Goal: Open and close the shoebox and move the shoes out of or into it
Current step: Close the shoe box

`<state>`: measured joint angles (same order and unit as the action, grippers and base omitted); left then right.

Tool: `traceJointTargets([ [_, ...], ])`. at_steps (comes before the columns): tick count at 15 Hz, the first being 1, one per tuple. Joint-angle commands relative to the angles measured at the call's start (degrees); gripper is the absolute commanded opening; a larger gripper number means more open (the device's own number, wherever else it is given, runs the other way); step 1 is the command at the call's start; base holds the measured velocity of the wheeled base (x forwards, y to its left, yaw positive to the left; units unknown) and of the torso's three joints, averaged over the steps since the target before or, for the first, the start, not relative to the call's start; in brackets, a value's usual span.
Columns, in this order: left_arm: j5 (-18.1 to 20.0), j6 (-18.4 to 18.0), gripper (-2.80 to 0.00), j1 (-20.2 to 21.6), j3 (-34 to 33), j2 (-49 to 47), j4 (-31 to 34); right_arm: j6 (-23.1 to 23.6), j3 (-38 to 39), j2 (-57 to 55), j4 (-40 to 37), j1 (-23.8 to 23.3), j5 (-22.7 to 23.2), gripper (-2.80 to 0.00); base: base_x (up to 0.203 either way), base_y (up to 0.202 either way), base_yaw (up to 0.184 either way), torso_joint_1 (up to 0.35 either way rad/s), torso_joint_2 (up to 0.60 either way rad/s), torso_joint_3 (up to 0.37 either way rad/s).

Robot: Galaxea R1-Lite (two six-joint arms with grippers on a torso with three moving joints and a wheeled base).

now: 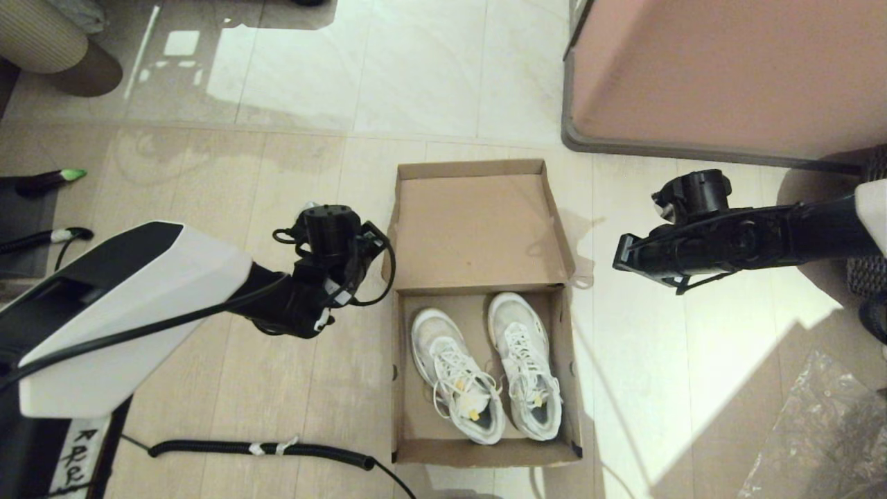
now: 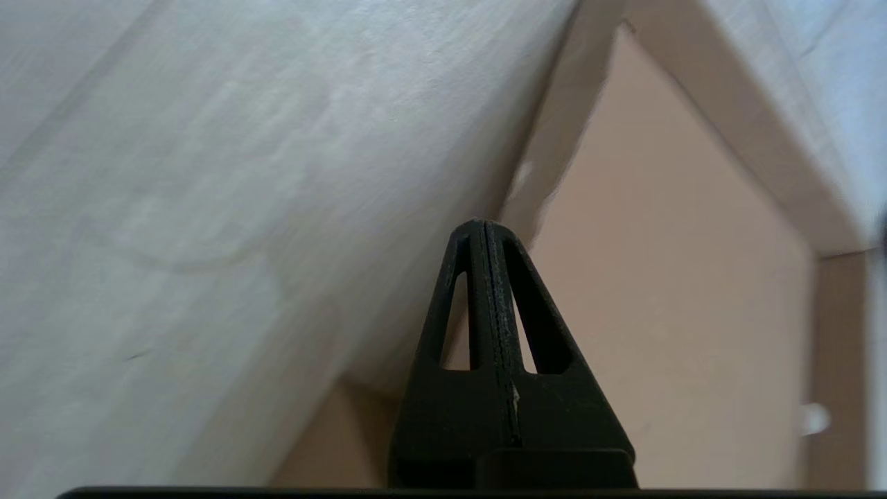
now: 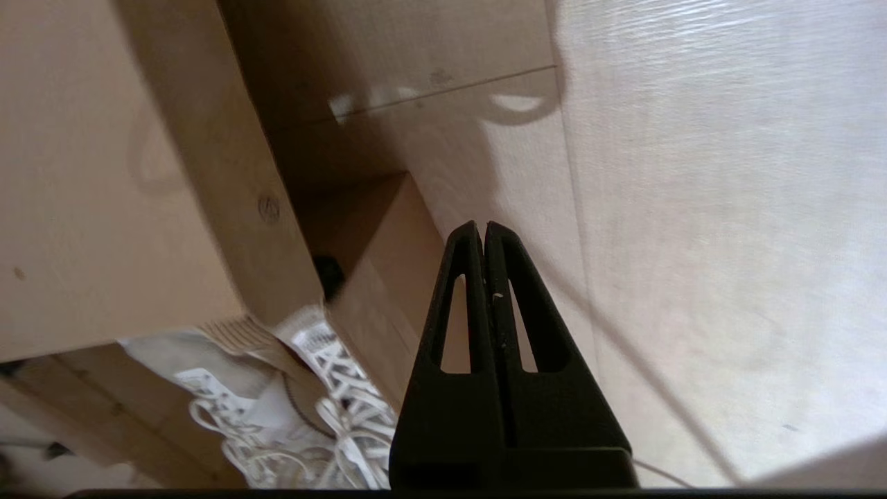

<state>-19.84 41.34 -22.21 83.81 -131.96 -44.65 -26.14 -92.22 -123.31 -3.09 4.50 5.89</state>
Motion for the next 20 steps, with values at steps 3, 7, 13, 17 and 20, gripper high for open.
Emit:
traceJointTargets([
  [3,0.1,-0.1,-2.8,0.1,3.0,-1.3,0.2,-7.6,-19.0,-14.2,-5.9,-1.2,10.8,-2.8,0.0,0.0,0.0,0.0,0.0,0.0],
  [7,0.0,-1.3,-2.8,-0.3,3.0,-1.8,1.4,-22.7,-21.6,-19.9,5.8,-0.6,18.0,-2.8,0.0,0.0,0.0,0.0,0.0,0.0],
  [13,0.1,-1.2,-2.8,-3.3,4.3,-4.8,2.1,-35.9,-21.6,-23.5,18.9,-0.7,22.8,-2.8,0.0,0.0,0.0,0.0,0.0,0.0],
  [17,0.1,-1.2,-2.8,-3.5,6.7,-6.8,2.7,-41.0,-21.6,-23.6,20.8,-0.6,27.1,-2.8,0.0,0.0,0.0,0.0,0.0,0.0],
  [20,0.1,-1.1,-2.8,-3.9,9.8,-7.7,4.8,-48.1,-21.6,-23.6,24.0,-0.7,30.5,-2.8,0.0,0.0,0.0,0.0,0.0,0.0],
])
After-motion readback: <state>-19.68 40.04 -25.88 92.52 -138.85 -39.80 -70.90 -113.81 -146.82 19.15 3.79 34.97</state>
